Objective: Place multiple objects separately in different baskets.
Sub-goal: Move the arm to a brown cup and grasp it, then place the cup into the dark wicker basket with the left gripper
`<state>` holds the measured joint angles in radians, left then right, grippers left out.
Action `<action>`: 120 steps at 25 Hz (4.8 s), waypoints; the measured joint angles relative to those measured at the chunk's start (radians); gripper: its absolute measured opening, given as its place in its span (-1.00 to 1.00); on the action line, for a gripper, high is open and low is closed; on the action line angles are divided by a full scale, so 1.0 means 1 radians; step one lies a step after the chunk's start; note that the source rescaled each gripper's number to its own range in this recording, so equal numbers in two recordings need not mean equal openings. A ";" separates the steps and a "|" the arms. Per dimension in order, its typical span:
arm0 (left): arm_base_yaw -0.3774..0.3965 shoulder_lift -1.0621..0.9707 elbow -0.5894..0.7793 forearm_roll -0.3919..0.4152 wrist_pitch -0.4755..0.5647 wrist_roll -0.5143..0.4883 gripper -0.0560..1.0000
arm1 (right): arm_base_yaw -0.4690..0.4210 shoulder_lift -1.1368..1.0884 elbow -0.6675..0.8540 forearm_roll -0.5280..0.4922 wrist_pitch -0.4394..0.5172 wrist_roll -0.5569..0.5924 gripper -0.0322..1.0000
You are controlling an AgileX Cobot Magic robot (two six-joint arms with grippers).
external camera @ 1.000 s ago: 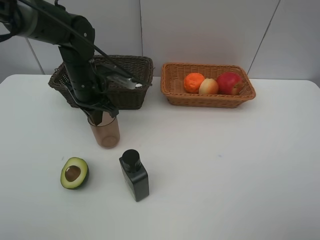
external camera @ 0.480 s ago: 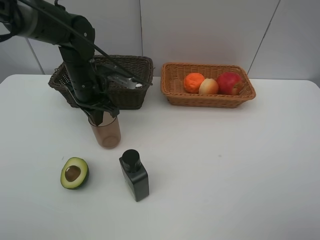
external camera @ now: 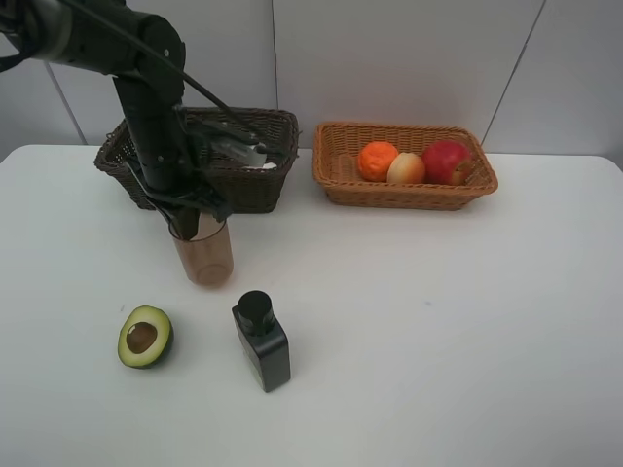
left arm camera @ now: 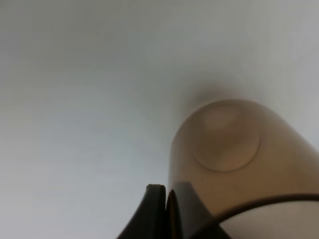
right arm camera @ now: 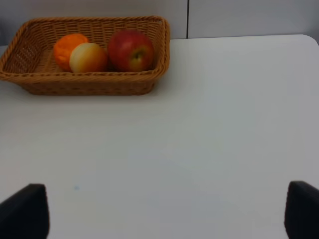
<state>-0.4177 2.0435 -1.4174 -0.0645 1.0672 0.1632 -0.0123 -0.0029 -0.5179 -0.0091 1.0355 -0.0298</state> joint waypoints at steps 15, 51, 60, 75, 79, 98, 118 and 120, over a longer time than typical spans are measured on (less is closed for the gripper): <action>0.031 -0.024 -0.236 -0.001 0.143 0.001 -0.89 | 0.000 0.000 0.000 0.000 0.000 0.000 1.00; 0.211 -0.032 -0.404 0.047 -0.180 0.128 -0.89 | 0.000 0.000 0.000 0.000 0.000 0.000 1.00; 0.211 0.052 -0.403 0.056 -0.228 0.132 -0.89 | 0.000 0.000 0.000 0.000 0.000 0.000 1.00; 0.211 0.084 -0.403 0.056 -0.234 0.212 -0.68 | 0.000 0.000 0.001 0.000 0.000 0.000 1.00; 0.211 0.084 -0.403 0.056 -0.230 0.213 0.20 | 0.000 0.000 0.001 0.000 0.000 0.000 1.00; 0.211 0.084 -0.403 0.053 -0.199 0.228 1.00 | 0.000 0.000 0.001 0.000 0.000 0.000 1.00; 0.211 0.053 -0.403 0.029 -0.130 0.233 1.00 | 0.000 0.000 0.001 0.000 0.000 0.000 1.00; 0.208 0.024 -0.403 0.018 -0.103 0.233 1.00 | 0.000 0.000 0.001 0.000 0.000 0.000 1.00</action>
<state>-0.2097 2.0677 -1.8204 -0.0463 0.9637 0.3961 -0.0123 -0.0029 -0.5170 -0.0091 1.0355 -0.0298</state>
